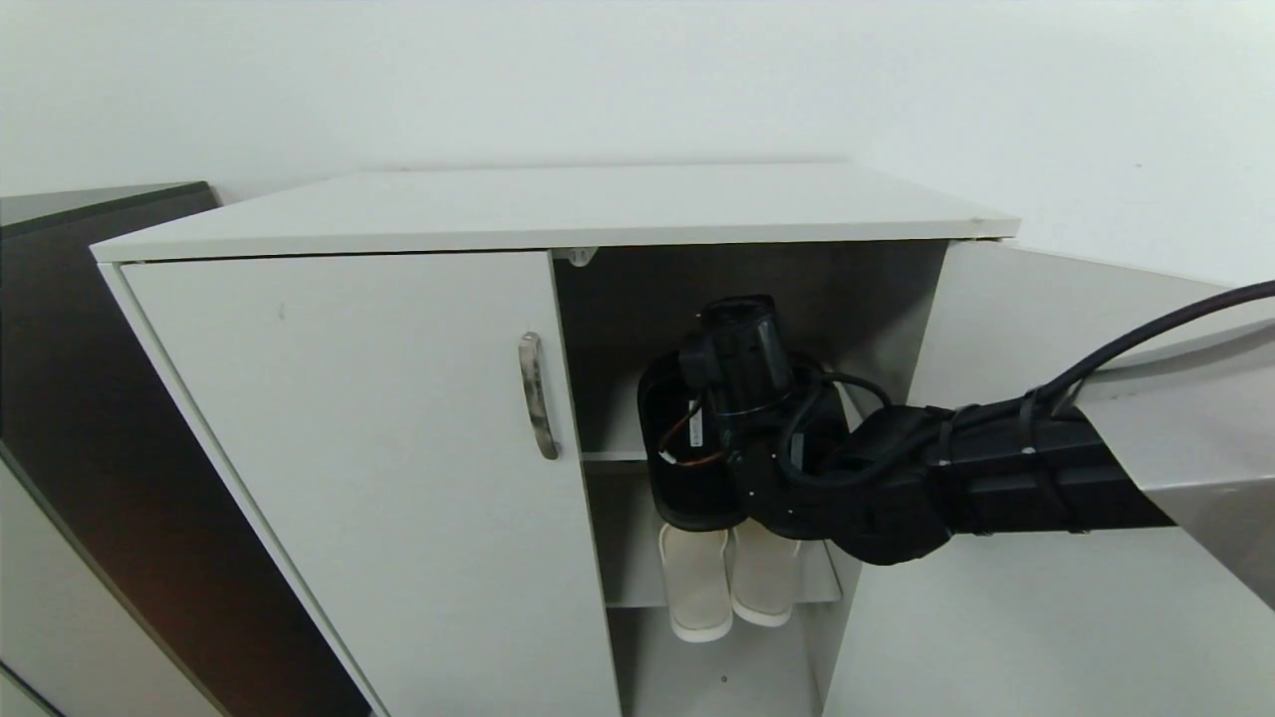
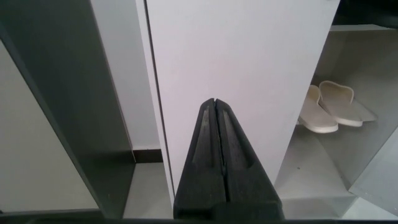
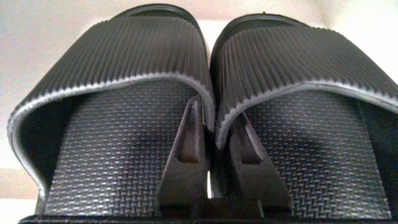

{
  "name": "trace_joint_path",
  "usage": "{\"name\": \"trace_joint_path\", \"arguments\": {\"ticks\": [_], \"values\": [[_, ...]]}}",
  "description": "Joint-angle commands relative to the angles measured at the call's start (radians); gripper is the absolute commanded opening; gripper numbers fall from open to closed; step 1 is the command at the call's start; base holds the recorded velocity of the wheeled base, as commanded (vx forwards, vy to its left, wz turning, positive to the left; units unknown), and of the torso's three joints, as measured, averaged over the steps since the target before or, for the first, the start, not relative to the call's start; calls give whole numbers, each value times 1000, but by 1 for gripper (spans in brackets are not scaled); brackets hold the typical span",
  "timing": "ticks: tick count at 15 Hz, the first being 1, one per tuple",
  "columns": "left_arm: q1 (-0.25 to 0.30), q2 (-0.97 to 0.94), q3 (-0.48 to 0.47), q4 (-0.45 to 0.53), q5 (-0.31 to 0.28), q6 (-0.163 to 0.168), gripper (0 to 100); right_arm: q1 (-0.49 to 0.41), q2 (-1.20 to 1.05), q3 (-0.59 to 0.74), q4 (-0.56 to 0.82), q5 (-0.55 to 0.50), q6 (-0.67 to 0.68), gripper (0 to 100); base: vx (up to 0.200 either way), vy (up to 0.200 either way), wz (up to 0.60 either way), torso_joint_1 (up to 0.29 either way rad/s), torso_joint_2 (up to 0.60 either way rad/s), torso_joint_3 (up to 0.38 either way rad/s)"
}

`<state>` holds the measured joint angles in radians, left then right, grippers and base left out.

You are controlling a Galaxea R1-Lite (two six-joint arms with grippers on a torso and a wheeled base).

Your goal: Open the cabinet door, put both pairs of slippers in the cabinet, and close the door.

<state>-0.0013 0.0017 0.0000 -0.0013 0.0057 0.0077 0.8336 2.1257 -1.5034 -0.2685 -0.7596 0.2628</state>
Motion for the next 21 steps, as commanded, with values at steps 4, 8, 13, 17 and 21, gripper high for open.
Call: {"name": "trace_joint_path", "arguments": {"ticks": [4, 8, 13, 17, 21], "values": [[0, 0, 0, 0, 0, 0, 0, -48, 92, -153, 5, 8, -50, 0, 0, 0, 0, 0, 0, 0], [1, 0, 0, 0, 0, 0, 0, -76, 143, -253, 32, 9, -71, 0, 0, 0, 0, 0, 0, 0], [1, 0, 0, 0, 2, 2, 0, -82, 160, -262, 34, 9, -71, 0, 0, 0, 0, 0, 0, 0], [1, 0, 0, 0, 3, 2, 0, -84, 166, -262, 34, 9, -71, 0, 0, 0, 0, 0, 0, 0], [1, 0, 0, 0, 3, 2, 0, -84, 166, -261, 35, 9, -71, 0, 0, 0, 0, 0, 0, 0]]}}
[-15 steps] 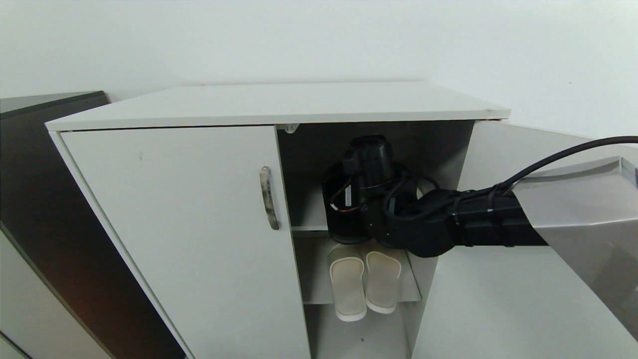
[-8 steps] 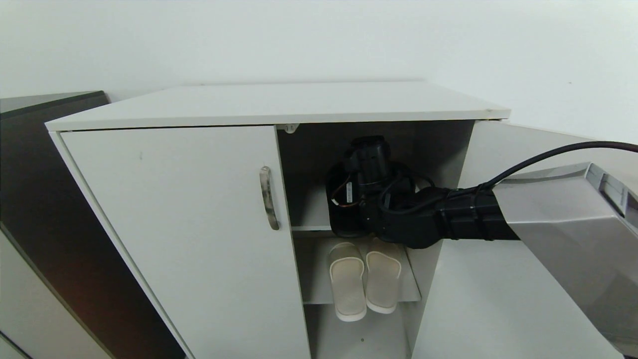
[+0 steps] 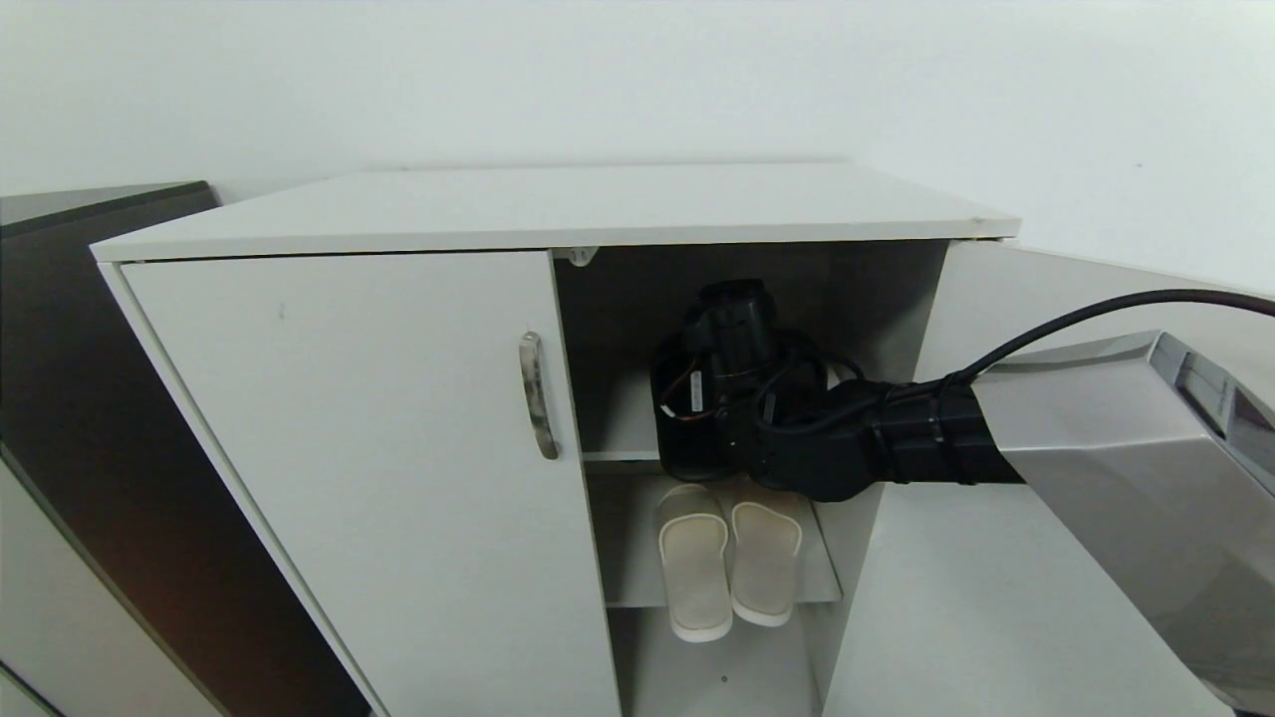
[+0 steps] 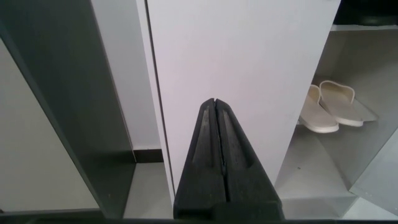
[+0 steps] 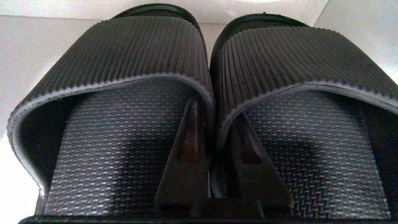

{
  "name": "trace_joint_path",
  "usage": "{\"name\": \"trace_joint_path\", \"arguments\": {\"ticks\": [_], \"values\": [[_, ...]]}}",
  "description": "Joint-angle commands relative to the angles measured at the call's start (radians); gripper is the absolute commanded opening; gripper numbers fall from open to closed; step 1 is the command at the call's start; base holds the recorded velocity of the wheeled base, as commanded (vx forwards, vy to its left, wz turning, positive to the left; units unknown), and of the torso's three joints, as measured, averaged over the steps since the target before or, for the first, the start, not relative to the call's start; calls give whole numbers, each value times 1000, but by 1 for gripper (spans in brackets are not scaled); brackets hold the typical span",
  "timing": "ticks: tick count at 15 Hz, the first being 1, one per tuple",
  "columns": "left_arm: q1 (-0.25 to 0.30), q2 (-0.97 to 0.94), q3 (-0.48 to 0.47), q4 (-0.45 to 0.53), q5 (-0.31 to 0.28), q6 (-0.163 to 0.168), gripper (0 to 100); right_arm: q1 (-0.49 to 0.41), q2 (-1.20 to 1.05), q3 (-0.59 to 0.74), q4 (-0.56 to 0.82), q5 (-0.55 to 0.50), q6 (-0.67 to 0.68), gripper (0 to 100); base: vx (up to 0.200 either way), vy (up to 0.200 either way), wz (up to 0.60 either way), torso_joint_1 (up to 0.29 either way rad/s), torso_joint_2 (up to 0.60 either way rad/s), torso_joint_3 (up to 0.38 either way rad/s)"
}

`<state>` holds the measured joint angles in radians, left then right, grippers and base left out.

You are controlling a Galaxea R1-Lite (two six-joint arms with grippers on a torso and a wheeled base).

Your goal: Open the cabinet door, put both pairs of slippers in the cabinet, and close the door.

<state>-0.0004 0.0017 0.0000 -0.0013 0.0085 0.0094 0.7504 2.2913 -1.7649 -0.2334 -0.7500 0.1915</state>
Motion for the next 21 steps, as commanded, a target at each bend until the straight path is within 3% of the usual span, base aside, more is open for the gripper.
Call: {"name": "trace_joint_path", "arguments": {"ticks": [1, 7, 10, 15, 16, 19, 21], "values": [[0, 0, 0, 0, 1, 0, 0, 0, -1, 1, 0, 0, 0, 100, 0, 0, 0, 0, 0, 0], [0, 0, 0, 0, 1, 0, 0, 26, -93, 116, -3, -6, -3, 100, 0, 0, 0, 0, 0, 0], [-1, 0, 0, 0, 1, 0, 0, 64, -216, 263, -20, -12, 0, 100, 0, 0, 0, 0, 0, 0], [0, 0, 0, 0, 1, -2, 0, 148, -381, 585, -210, -12, -1, 100, 0, 0, 0, 0, 0, 0], [-1, 0, 0, 0, 1, -2, 0, 153, -401, 639, -247, -12, -1, 0, 0, 0, 0, 0, 0, 0], [-1, 0, 0, 0, -2, -3, 0, 156, -447, 751, -363, -3, -6, 0, 0, 0, 0, 0, 0, 0], [0, 0, 0, 0, -1, -3, 0, 162, -444, 757, -368, -5, -14, 0, 0, 0, 0, 0, 0, 0]]}}
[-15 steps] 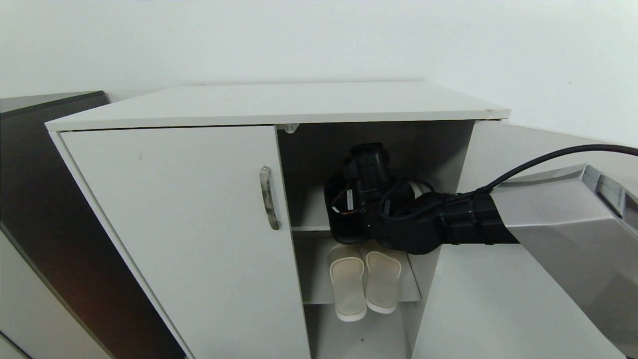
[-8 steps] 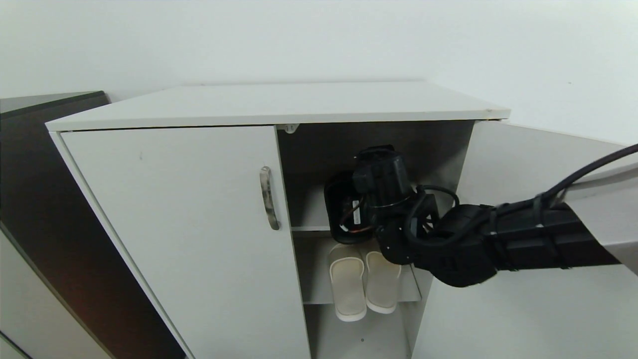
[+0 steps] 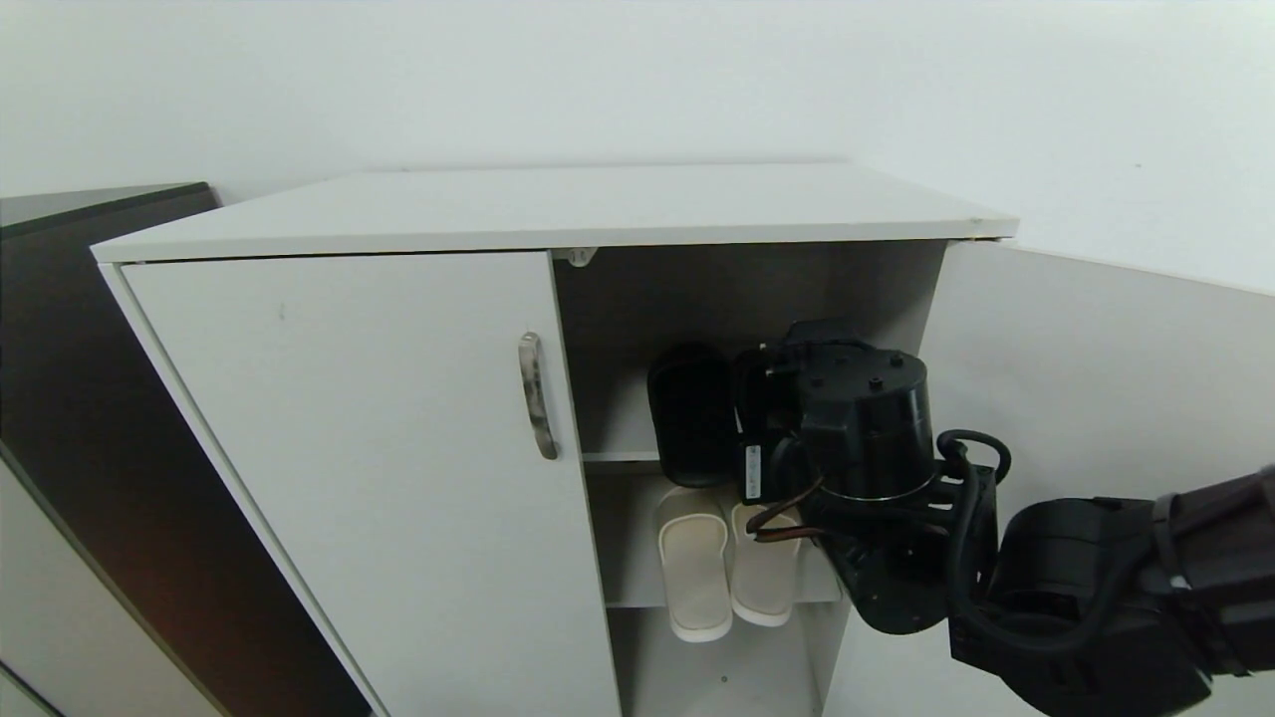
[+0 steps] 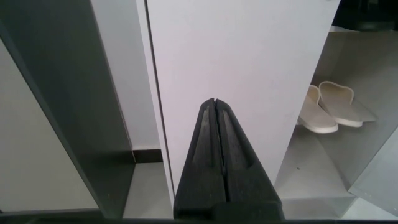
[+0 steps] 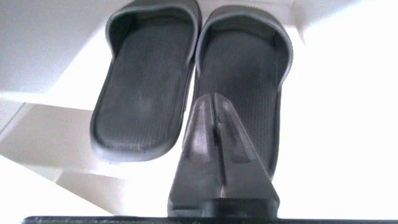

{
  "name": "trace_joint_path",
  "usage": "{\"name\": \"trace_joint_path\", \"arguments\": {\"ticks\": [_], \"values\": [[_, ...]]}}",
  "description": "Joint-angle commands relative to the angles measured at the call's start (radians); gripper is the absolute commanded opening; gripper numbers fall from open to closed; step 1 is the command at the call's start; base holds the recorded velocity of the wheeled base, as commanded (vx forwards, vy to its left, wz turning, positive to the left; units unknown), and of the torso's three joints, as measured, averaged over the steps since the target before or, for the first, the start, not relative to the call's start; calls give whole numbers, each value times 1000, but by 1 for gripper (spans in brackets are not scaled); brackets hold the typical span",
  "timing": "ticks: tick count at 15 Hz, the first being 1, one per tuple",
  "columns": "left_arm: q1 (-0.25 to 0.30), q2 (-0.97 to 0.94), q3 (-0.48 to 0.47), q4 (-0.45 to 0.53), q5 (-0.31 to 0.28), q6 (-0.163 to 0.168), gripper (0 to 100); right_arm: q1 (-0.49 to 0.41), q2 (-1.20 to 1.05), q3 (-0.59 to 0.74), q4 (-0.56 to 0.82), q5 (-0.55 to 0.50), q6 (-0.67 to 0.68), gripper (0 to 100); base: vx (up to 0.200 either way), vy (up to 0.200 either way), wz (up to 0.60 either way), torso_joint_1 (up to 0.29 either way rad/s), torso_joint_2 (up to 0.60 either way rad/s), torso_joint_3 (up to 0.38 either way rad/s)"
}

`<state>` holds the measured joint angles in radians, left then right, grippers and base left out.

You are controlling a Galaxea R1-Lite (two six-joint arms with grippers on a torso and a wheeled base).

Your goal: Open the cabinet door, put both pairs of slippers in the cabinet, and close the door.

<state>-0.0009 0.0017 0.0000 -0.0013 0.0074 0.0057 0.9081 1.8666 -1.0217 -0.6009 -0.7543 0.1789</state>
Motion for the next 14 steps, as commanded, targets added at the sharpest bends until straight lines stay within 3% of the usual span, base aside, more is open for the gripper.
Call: {"name": "trace_joint_path", "arguments": {"ticks": [1, 10, 14], "values": [[-1, 0, 0, 0, 2, 0, 0, 9, -17, 20, 0, 0, -3, 0, 0, 0, 0, 0, 0, 0], [-1, 0, 0, 0, 2, 0, 0, 28, -4, 25, 0, 0, -6, 0, 0, 0, 0, 0, 0, 0], [1, 0, 0, 0, 2, 0, 0, 28, 5, 25, 0, -4, -6, 0, -200, 0, 0, 4, 1, 4]]}}
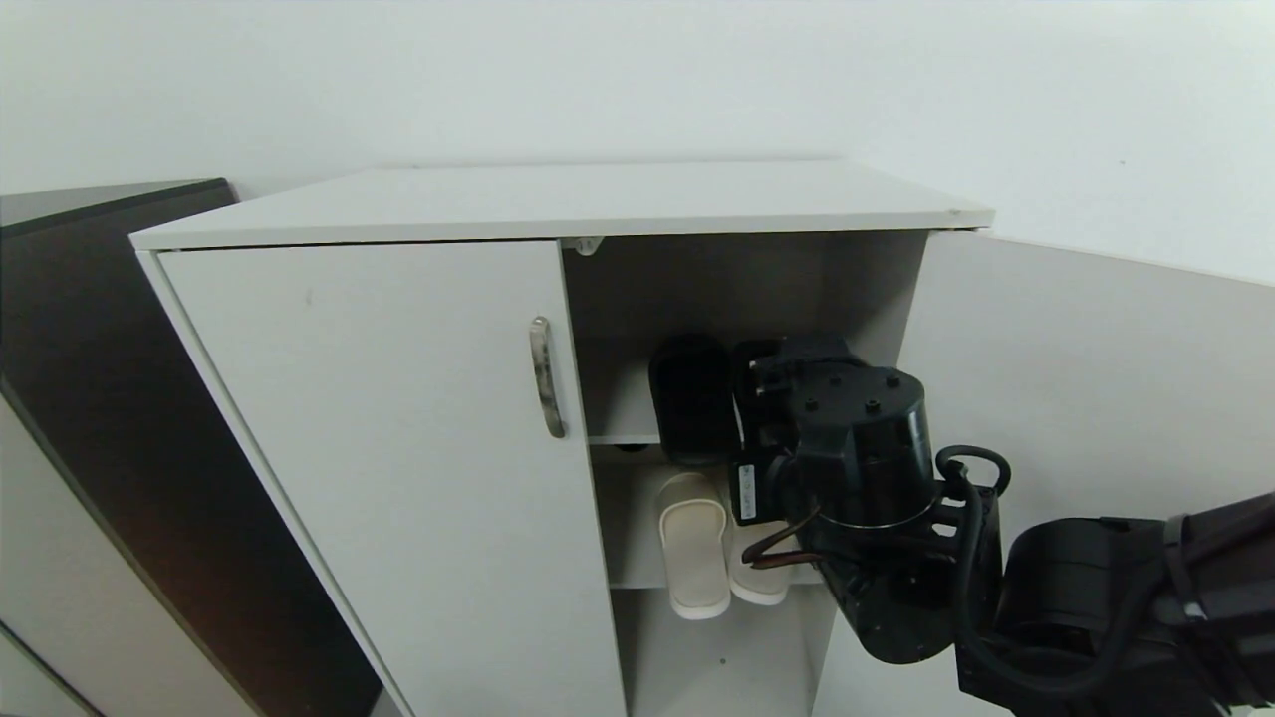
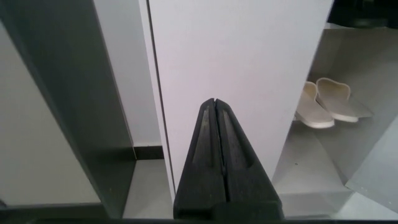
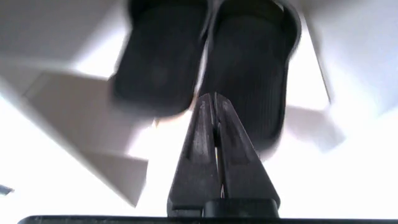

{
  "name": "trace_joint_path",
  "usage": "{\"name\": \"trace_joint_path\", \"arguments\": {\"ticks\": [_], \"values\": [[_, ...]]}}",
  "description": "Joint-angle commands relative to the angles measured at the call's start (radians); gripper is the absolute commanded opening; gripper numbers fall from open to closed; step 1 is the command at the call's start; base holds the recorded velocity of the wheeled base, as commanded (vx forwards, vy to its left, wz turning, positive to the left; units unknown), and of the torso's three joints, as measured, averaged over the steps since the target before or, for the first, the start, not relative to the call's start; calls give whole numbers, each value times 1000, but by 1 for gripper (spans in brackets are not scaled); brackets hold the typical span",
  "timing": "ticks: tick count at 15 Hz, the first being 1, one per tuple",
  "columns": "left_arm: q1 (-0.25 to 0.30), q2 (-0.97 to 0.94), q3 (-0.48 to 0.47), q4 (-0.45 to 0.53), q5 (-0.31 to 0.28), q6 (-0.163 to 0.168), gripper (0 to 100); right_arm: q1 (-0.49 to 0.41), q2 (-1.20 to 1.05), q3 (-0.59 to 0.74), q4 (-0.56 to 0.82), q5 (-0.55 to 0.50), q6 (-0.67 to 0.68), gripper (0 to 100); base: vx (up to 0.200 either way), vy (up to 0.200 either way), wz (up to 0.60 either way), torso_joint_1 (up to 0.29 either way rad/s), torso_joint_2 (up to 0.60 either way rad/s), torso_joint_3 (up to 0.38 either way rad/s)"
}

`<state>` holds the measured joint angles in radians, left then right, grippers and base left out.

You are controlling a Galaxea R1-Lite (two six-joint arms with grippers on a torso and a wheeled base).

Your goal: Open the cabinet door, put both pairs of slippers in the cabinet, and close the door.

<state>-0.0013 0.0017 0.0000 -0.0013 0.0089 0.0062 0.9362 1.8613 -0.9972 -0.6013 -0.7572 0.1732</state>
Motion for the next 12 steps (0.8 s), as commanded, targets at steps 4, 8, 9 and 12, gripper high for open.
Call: {"name": "trace_joint_path", "arguments": {"ticks": [4, 8, 9, 12], "values": [[0, 0, 0, 0, 0, 0, 0, 0, 10, 0, 0, 3, 0, 0, -200, 0, 0, 1, 2, 1], [0, 0, 0, 0, 0, 0, 0, 0, 12, 6, -2, 3, 2, 0, -200, 0, 0, 1, 4, 4], [0, 0, 0, 0, 0, 0, 0, 0, 10, 6, -2, 3, 2, 0, -200, 0, 0, -2, -2, -2], [1, 0, 0, 0, 0, 0, 0, 0, 10, 14, -2, 3, 2, 0, -200, 0, 0, 2, 4, 2]]}}
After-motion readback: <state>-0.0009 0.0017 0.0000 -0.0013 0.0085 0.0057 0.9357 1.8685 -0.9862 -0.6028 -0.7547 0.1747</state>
